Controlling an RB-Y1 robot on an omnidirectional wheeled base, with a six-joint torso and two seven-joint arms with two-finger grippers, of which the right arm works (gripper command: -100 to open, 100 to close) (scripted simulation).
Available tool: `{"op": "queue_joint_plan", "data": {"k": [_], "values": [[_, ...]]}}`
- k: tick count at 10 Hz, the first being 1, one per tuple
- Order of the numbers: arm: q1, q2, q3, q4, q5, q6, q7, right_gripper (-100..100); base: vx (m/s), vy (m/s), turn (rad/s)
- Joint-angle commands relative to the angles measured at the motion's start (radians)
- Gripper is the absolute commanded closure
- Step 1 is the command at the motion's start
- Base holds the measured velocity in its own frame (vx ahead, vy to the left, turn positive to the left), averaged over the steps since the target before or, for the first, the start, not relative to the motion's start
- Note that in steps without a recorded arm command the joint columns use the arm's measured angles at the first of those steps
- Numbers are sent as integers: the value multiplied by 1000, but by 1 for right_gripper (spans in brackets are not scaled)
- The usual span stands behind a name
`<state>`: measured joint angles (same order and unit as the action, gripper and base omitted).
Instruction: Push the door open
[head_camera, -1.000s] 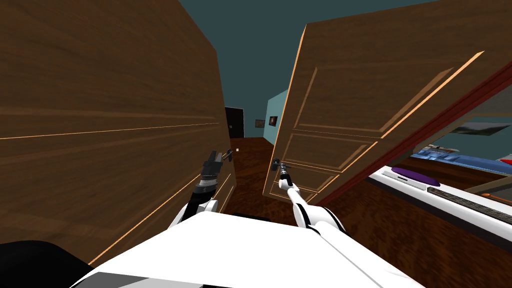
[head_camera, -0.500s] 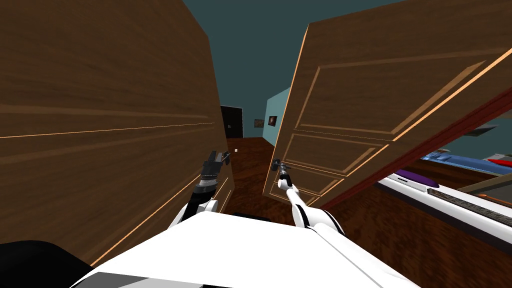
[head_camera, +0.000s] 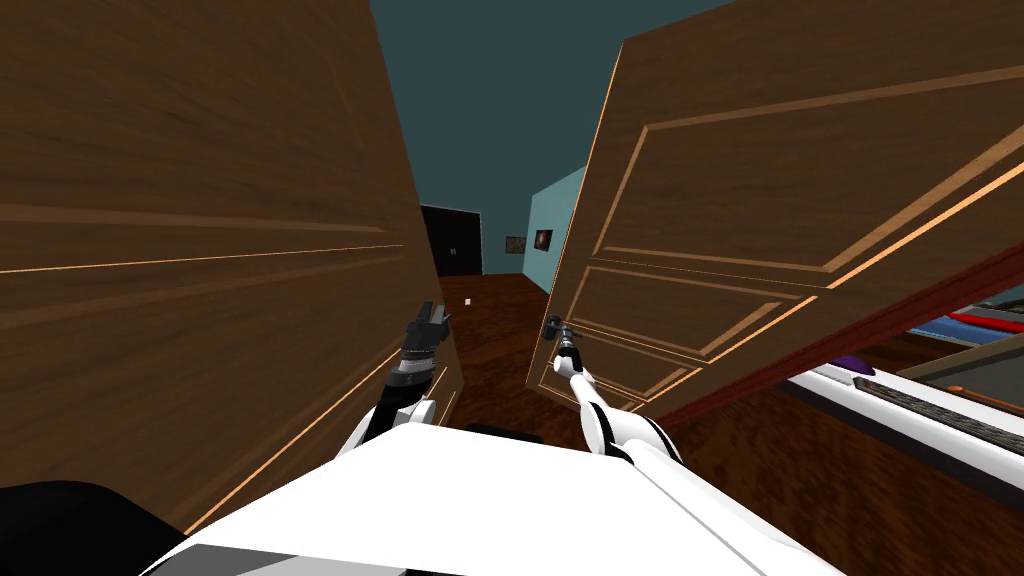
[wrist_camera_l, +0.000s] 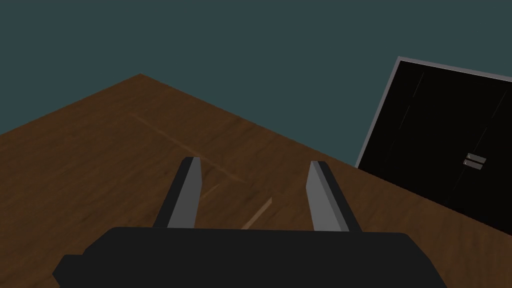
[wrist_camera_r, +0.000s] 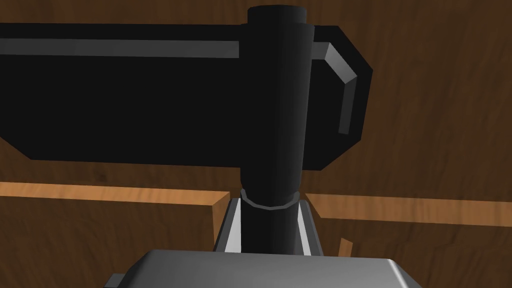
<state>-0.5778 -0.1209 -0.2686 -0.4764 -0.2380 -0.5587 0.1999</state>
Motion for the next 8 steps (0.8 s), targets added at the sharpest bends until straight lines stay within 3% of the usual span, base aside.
{"op": "queue_joint_plan", "data": {"k": [1,3,6,8], "values": [[-18,-13,-19,24,-7,-29,16,100,154,-25,-25],[-23,-5,-37,9,-14,-37,39,100,109,-16,-33],[-35,16,-83,35,-33,-57,100,100,116,-5,-69],[-35,16,-83,35,-33,-57,100,100,71,10,1]]}}
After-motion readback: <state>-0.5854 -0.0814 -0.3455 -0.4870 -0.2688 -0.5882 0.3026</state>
